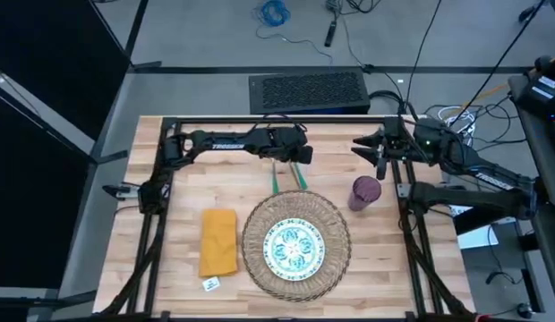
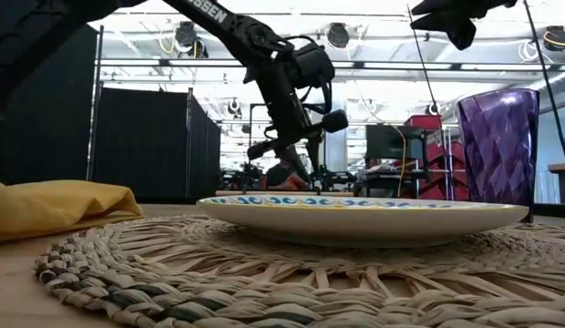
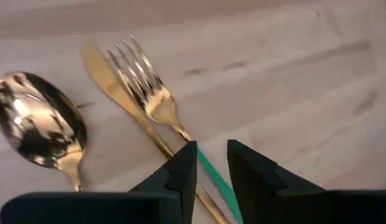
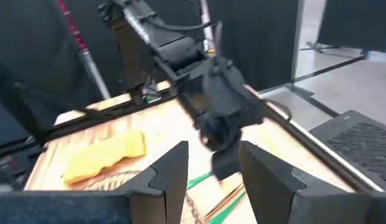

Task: Set table place
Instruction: Put the green table fork on top of the folded yellow table napkin

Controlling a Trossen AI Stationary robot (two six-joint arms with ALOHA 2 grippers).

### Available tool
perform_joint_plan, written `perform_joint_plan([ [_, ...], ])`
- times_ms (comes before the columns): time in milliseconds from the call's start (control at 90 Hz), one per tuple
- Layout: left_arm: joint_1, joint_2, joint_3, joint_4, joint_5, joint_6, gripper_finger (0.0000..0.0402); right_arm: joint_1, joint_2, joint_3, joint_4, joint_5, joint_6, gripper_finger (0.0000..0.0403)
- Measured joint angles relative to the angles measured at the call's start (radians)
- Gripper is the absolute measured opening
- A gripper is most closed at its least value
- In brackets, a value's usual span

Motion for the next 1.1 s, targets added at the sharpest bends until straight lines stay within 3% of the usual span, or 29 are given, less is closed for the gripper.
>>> perform_joint_plan([
  [533,-0.048,0.082,-0.002,0.098,-0.016,-0.215,0.0075,0.000,-0.012,0.000,-0.112,-0.023,-0.153,0.0130],
  [722,-0.079,0.103,-0.002,0.083,-0.074,-0.234,0.0074,0.000,-0.020,0.000,-0.126,-0.023,-0.187,0.0130],
  [1100,-0.091,0.102,-0.001,0.041,-0.093,-0.224,0.0021,0.000,-0.020,0.000,-0.130,-0.023,-0.202,0.0130],
])
